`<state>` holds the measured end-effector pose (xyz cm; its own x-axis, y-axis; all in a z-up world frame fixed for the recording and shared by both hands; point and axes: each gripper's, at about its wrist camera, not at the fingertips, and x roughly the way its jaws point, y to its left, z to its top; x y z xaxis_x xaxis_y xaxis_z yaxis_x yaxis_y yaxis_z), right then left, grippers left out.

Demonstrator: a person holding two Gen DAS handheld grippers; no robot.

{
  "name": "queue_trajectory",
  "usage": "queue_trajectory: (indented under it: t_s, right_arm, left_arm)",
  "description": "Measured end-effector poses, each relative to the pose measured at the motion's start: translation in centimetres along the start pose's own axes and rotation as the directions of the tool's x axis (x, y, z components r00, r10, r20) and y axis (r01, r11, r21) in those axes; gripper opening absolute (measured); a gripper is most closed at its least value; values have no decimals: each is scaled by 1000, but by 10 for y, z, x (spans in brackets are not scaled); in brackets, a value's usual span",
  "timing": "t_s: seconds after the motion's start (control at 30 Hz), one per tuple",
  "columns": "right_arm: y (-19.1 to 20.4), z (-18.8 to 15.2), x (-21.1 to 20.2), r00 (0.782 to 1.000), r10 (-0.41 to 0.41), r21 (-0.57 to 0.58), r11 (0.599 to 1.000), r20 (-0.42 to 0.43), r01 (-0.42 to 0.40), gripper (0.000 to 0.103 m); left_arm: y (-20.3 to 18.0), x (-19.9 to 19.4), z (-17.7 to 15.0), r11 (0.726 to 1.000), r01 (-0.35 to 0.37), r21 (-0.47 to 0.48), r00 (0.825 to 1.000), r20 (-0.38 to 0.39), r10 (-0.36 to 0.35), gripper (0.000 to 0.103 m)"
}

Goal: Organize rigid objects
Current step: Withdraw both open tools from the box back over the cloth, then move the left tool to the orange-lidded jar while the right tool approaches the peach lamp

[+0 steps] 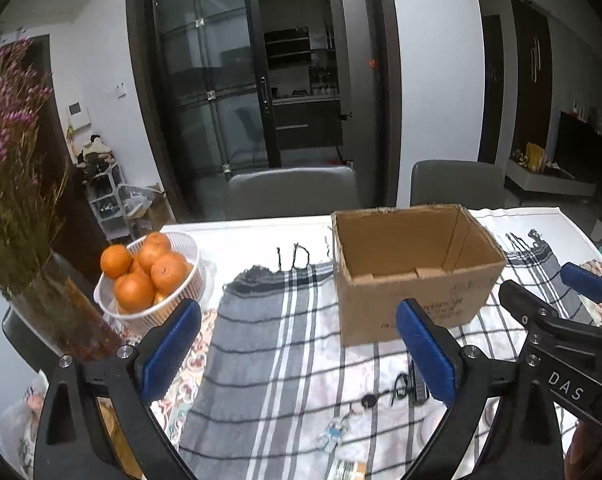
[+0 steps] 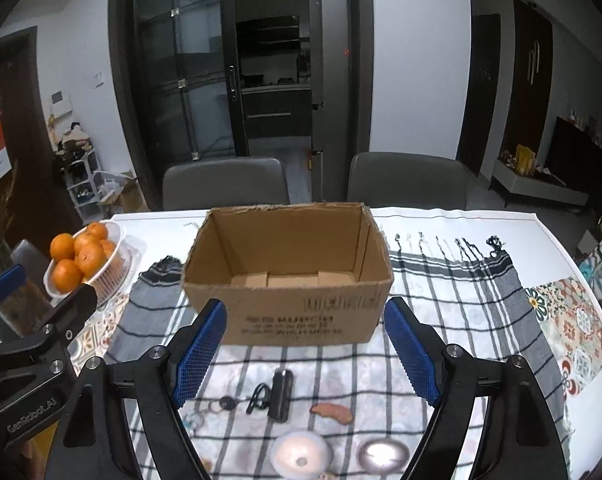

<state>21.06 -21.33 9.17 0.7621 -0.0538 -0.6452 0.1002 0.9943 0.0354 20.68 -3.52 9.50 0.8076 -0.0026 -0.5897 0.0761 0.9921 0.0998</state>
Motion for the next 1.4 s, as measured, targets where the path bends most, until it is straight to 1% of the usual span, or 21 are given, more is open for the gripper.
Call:
queue_trajectory:
  t_s: [0.07,0.17,0.27,0.33,0.5,0.83,1.1,1.2,1.4]
  right_arm:
    - [3,-9,-7,1000,-1,-3,1000,10,1,82]
    - [7,-22,-14,1000,7,-9,1000,15,-6,82]
    - [12,-34,-20,1000,-5,-19,1000,22,5,82]
    - [15,-42,-23,1000,-3,-25,1000,22,4,82]
    - [20,-63,-27,1000,5,-40,999,9,-5,82]
    - [19,-96,-29,999,28,-25,999,-20,-29,82]
    - [16,-122,-25,998,41,-21,999,-49,-42,82]
    - [15,-132,-21,997,51,-20,998,-65,-52,82]
    - [12,-149,-8,994,48,-26,998,-93,-51,82]
  left_arm:
    - [4,-5,-9,1000,14,-7,1000,-3,-14,100]
    - [7,-11,-23,1000,10,3,1000,-3,-10,100]
    - [8,-15,-36,1000,2,16,1000,3,-2,100]
    - [9,-16,-44,1000,11,16,1000,-3,-11,100]
    - [11,-22,-61,1000,17,18,1000,-14,-17,100]
    - [10,-31,-95,999,40,21,998,-43,-39,100]
    - [6,-23,-126,997,74,15,991,-112,-72,100]
    - [4,-16,-139,995,98,14,985,-146,-95,99]
    - [-3,-1,-160,995,94,30,975,-203,-86,99]
